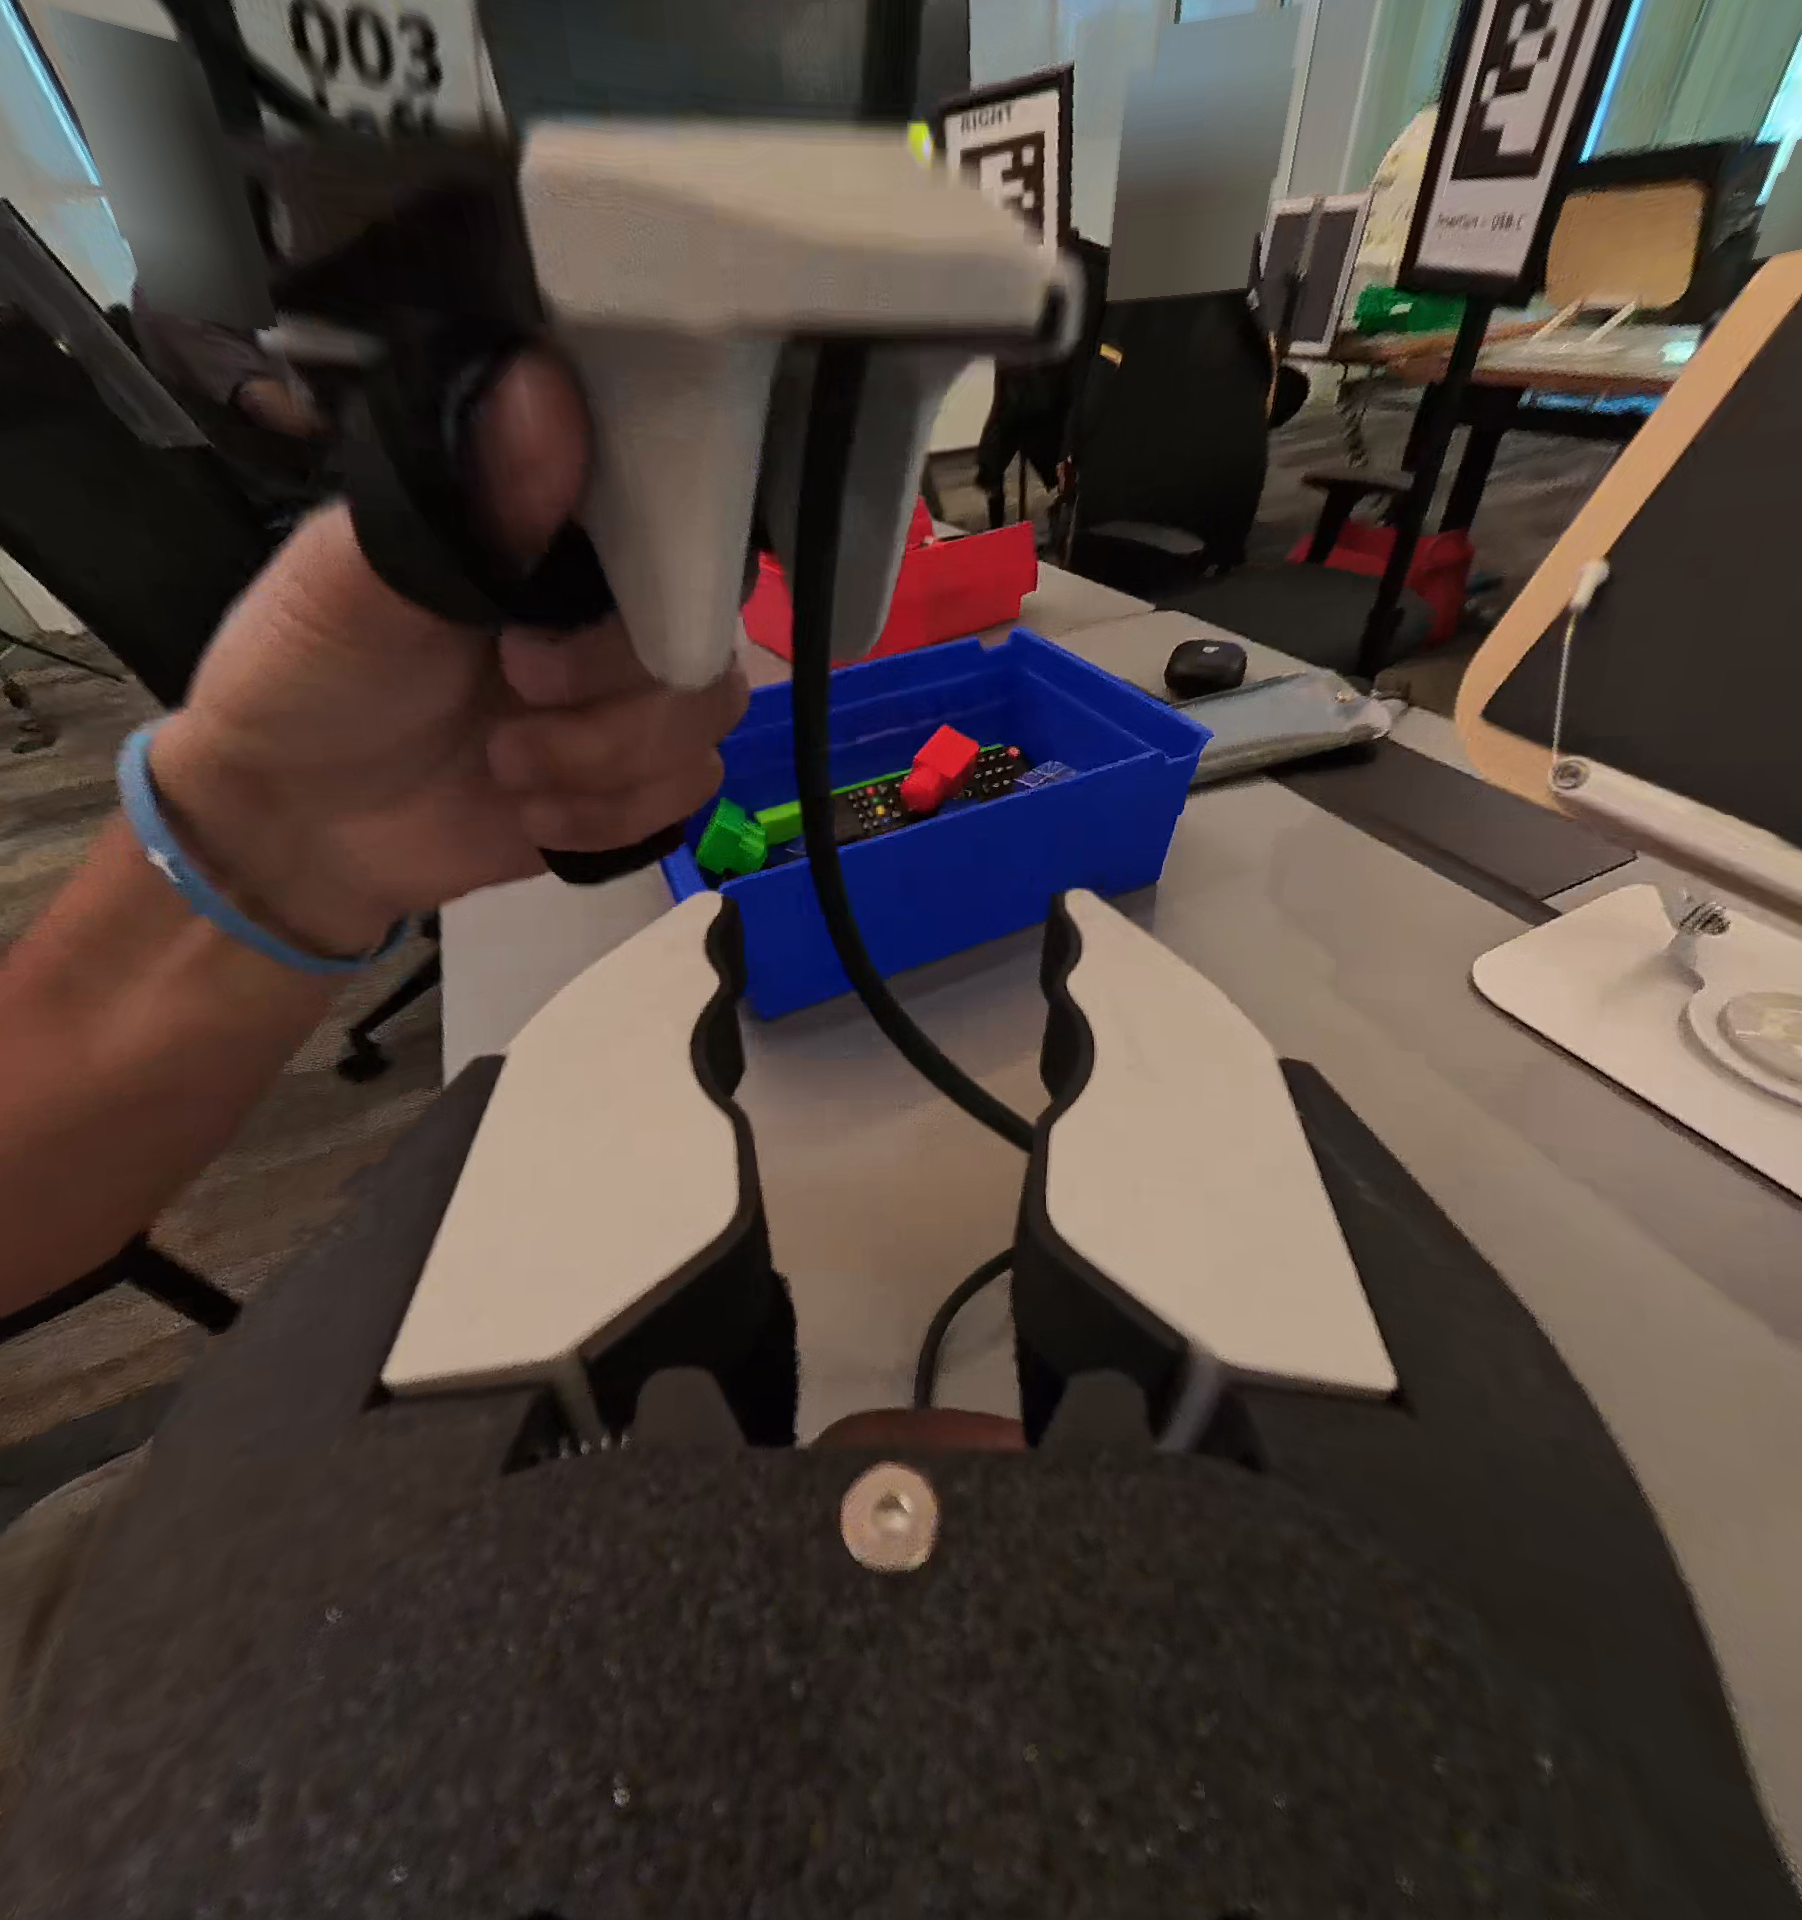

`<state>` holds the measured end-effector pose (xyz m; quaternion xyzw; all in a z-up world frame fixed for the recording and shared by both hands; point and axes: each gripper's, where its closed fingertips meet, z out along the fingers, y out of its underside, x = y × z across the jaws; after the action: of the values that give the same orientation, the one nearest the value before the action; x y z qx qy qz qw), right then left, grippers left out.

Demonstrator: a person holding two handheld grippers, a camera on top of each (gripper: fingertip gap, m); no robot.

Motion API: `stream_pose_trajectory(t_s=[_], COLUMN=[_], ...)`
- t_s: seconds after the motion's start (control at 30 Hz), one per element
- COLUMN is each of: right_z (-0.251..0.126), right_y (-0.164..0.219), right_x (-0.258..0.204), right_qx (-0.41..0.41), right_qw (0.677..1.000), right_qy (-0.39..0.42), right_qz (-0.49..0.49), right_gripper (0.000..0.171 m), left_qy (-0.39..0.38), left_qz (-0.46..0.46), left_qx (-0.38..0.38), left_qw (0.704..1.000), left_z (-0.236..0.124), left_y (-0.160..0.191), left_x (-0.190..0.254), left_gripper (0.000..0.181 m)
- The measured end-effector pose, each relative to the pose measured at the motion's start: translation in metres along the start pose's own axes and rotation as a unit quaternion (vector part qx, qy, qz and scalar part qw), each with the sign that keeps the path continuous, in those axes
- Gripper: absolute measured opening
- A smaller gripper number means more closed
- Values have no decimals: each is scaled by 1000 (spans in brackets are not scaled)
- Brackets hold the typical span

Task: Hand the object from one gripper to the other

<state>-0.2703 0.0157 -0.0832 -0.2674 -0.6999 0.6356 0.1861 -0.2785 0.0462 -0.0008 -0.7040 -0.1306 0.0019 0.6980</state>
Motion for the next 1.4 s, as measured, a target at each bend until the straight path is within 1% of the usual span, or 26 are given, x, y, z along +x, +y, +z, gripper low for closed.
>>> stream_pose_trajectory(t_s=[0.03, 0.1, 0.13, 0.17, 0.2, 0.23, 0.37, 0.47, 0.5, 0.57, 0.63, 0.7, 0.77, 0.9, 1.03, 1.1, 1.2, 1.27, 1.33, 1.4], right_z=[4, 12, 14, 14, 15, 16, 14, 8, 4, -5, -17, -32, -47, -78, -106, -115, -121, -125, -128, -129], right_y=[6, 18, 19, 17, 16, 18, 24, 21, 18, 5, -12, -28, -43, -71, -93, -99, -100, -102, -102, -102], right_x=[-1, -7, -8, -9, -11, -13, -14, -15, -15, -14, -9, -3, 3, 12, 17, 20, 26, 29, 32, 33], right_qx=[3, -19, -19, -8, -2, -7, -27, -24, -18, 6, 36, 68, 100, 163, 215, 229, 235, 244, 248, 250], right_qw=[1000, 999, 999, 998, 998, 998, 999, 999, 999, 996, 991, 985, 978, 958, 937, 934, 937, 931, 929, 929], right_qy=[7, 7, 13, 21, 23, 18, -1, -34, -43, -66, -82, -94, -104, -132, -161, -159, -142, -146, -145, -144], right_qz=[-10, -27, -41, -54, -63, -68, -44, 0, 16, 57, 97, 130, 151, 194, 224, 223, 217, 228, 232, 233], right_gripper=[50, 52, 48, 36, 16, 5, 4, 4, 4, 4, 3, 4, 4, 4, 3, 4, 4, 4, 3, 3], left_qy=[5, 9, 14, 18, 18, 18, 18, 56, 64, 54, 58, 78, 97, 124, 149, 165, 191, 174, 170, 182], left_qz=[-2, -6, -9, -12, -13, -14, -30, -60, -65, -65, -63, -67, -60, -8, 3, -2, -17, -22, -40, -60], left_qx=[0, 1, 1, 2, 2, 1, -1, -7, -10, -14, -13, -24, -59, -141, -214, -240, -258, -263, -246, -228], left_qw=[1000, 1000, 1000, 1000, 1000, 1000, 999, 997, 996, 996, 996, 994, 992, 982, 965, 957, 947, 949, 953, 955], left_z=[0, 0, 0, 0, 0, 0, 1, 2, 1, -1, -4, -6, -4, 5, 21, 31, 45, 58, 70, 78], left_y=[0, -2, -2, -2, -2, -1, 4, 6, 7, 8, 8, 12, 24, 60, 101, 119, 138, 148, 152, 153], left_x=[2, 4, 6, 7, 7, 7, 2, 6, 6, 0, -3, 0, 4, 16, 27, 34, 47, 44, 44, 48], left_gripper=[0, 0, 0, 0, 0, 0, 0, 1, 8, 23, 26, 30, 36, 39, 58, 60, 61, 61, 61, 54])
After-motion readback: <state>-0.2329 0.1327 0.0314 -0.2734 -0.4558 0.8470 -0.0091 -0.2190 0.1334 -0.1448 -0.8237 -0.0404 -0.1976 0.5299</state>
